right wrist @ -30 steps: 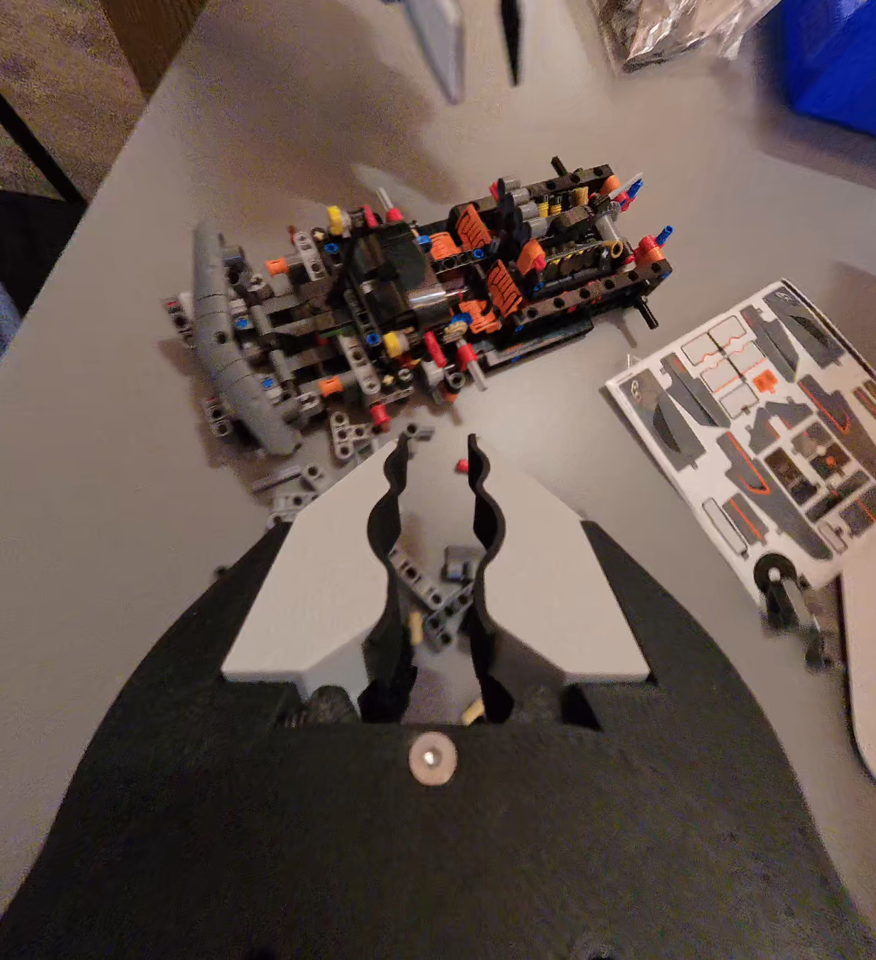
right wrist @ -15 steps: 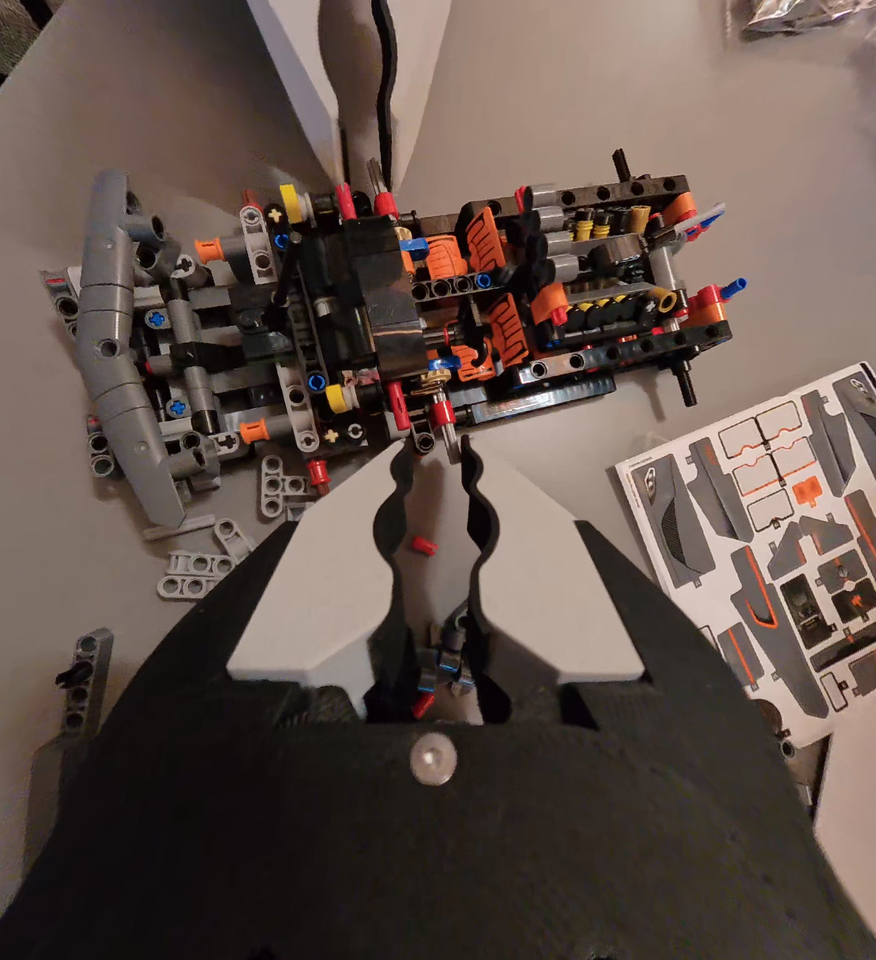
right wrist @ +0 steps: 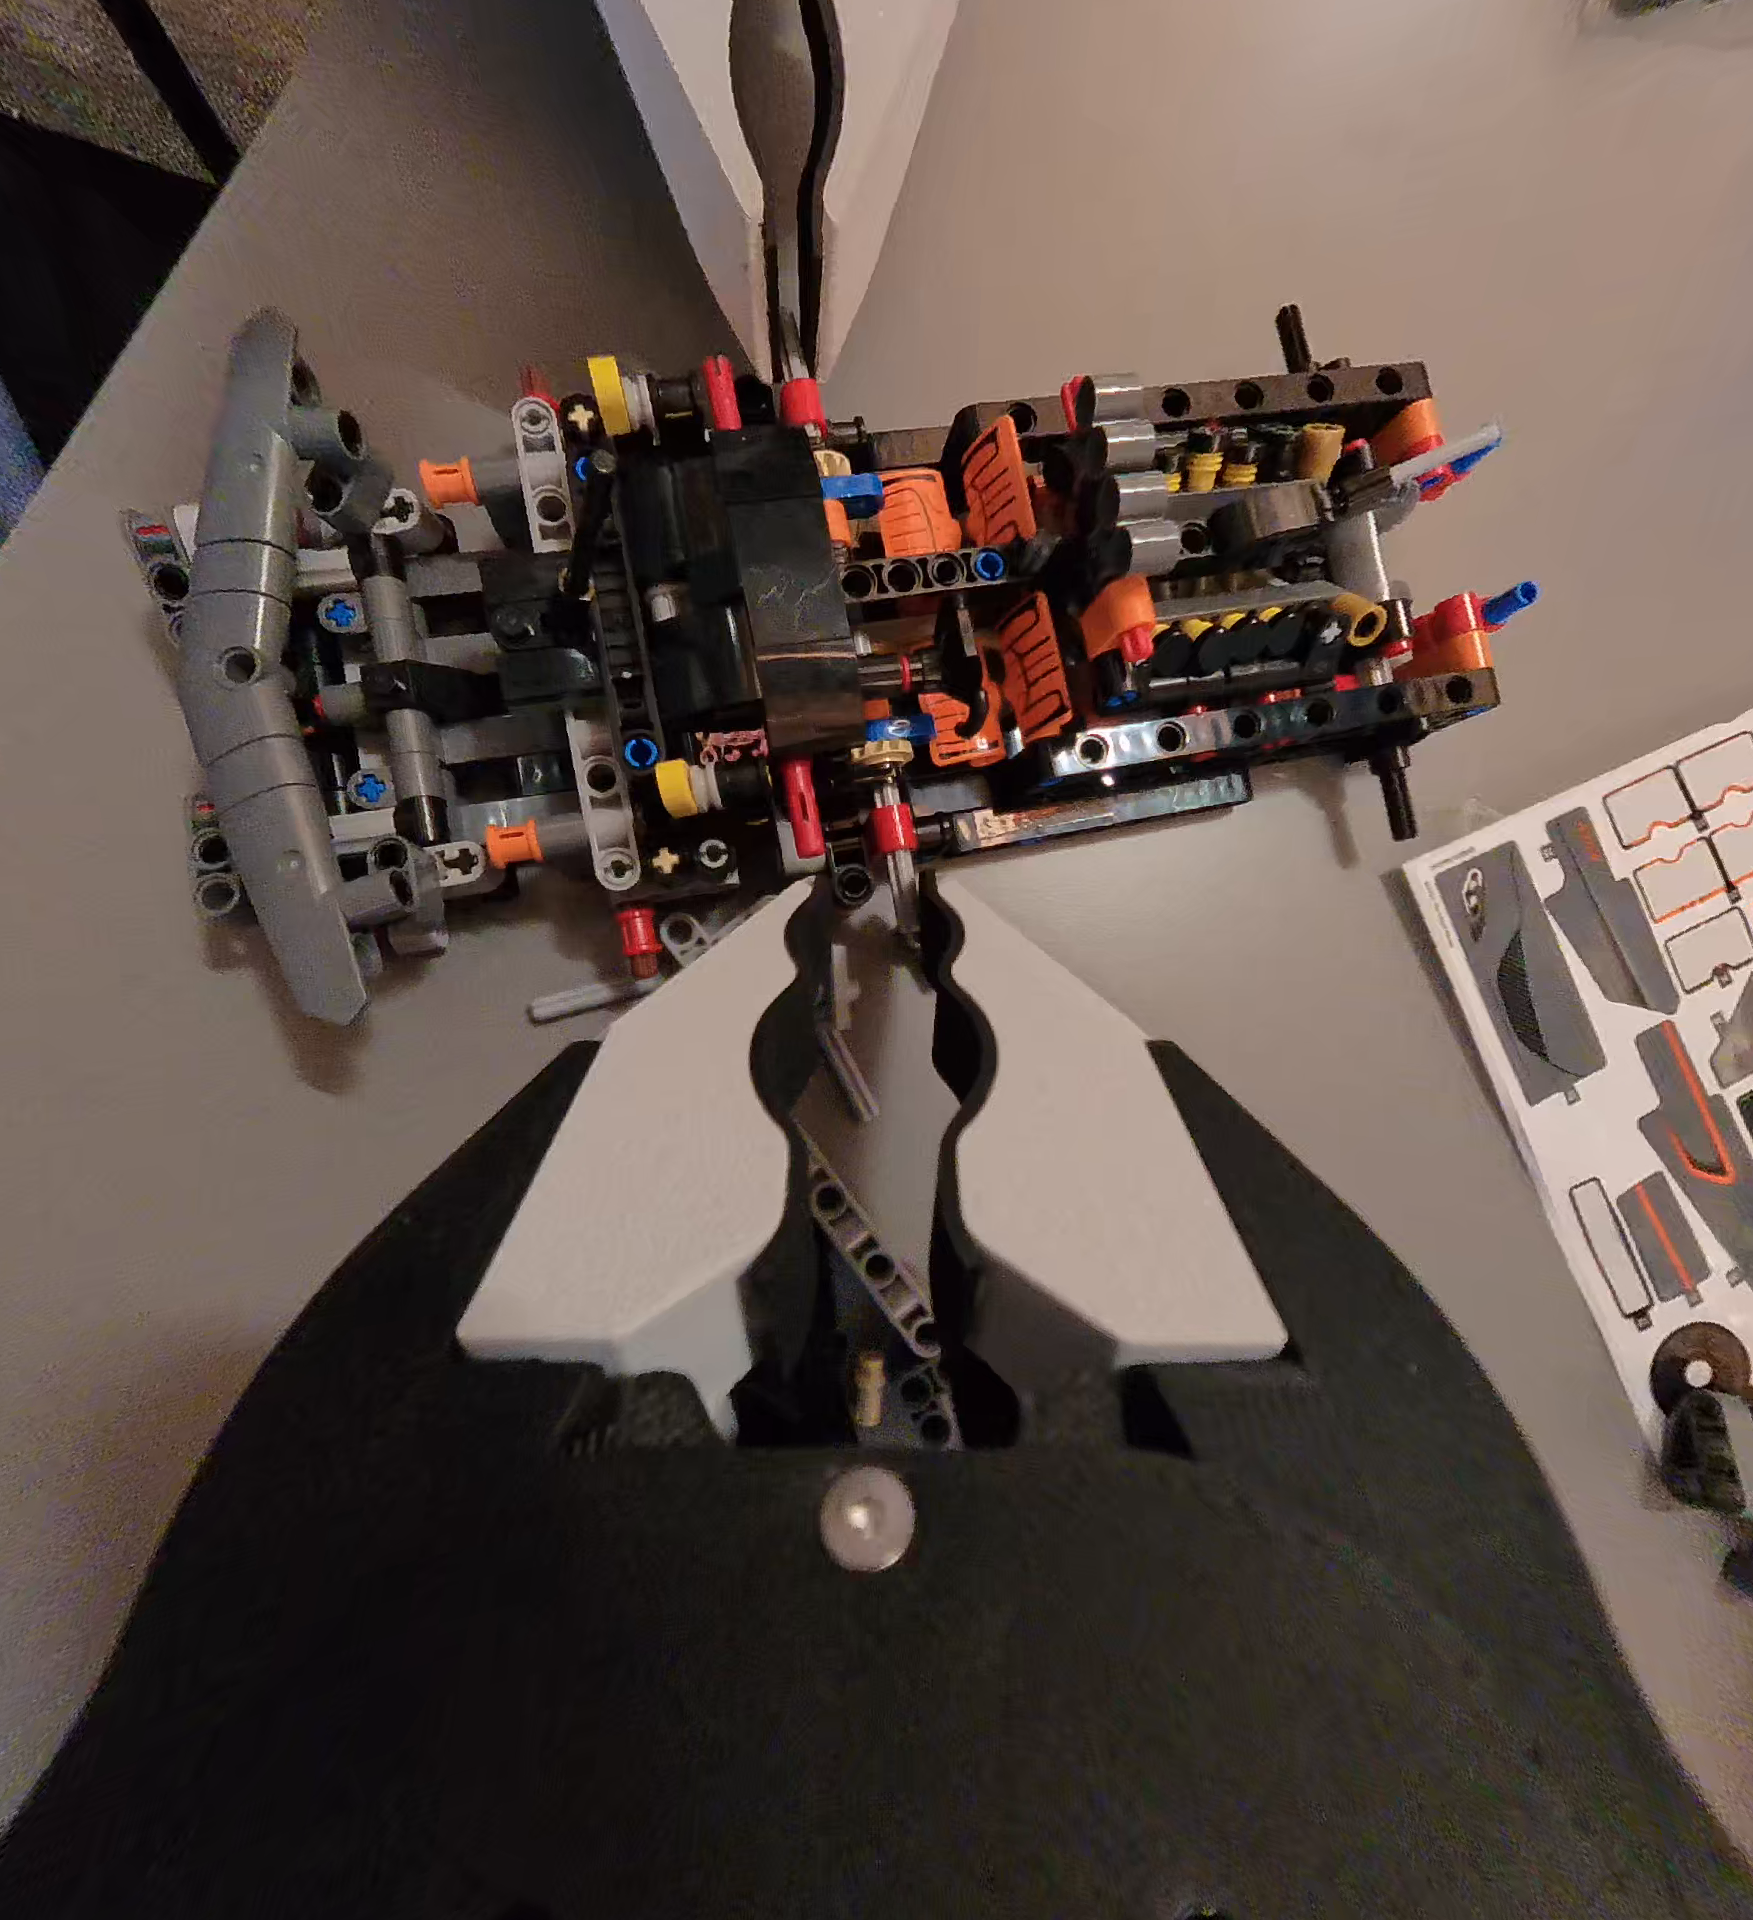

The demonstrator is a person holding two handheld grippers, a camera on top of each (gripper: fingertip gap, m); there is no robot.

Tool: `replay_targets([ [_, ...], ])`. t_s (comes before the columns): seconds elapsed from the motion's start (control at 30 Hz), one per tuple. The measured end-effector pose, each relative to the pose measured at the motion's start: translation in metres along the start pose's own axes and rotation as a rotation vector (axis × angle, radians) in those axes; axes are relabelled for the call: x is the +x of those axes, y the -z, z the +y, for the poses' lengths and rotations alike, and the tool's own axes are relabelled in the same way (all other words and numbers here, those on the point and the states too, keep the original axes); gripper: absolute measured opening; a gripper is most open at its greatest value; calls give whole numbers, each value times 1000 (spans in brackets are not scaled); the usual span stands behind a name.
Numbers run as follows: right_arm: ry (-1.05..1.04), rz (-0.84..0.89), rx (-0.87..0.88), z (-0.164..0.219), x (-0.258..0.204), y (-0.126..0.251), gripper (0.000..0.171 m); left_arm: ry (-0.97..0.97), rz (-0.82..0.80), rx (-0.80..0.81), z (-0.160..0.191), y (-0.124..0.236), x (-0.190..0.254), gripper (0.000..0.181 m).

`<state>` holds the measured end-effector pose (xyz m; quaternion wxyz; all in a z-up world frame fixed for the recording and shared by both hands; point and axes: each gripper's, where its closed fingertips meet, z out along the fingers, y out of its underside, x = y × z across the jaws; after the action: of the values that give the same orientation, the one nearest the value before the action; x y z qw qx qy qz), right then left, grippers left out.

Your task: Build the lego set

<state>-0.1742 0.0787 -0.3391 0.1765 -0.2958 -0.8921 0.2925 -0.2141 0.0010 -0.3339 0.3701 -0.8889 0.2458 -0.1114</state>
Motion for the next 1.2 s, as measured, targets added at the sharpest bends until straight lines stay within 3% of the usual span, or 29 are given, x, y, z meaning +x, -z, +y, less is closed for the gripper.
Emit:
replay_targets([
  [0.03,-9,22,7,-1,2,2,14,-1,-9,4,0,0,-1,3],
  [0.1,-48,61,17,0,7,12,30,14,-9,26,-4,3,-2,10],
  [0.37,-81,-9,-3,36,-49,83,25,-93,-45,105,-57,21,13,25],
  [0.57,-126,-2,-118,84,-83,80,28,-227,64,70,-98,-20,50,26],
  [0.67,-120,3,-141,91,-87,72,13,-257,86,60,-107,-35,57,26],
  [0.7,-122,4,-125,89,-88,72,5,-256,97,65,-110,-38,60,25],
  [1.0,-87,47,-3,49,-76,89,5,-318,101,13,-118,-78,84,33],
  [1.2,-3,45,50,7,-64,92,5,-306,38,37,-116,-64,71,5],
])
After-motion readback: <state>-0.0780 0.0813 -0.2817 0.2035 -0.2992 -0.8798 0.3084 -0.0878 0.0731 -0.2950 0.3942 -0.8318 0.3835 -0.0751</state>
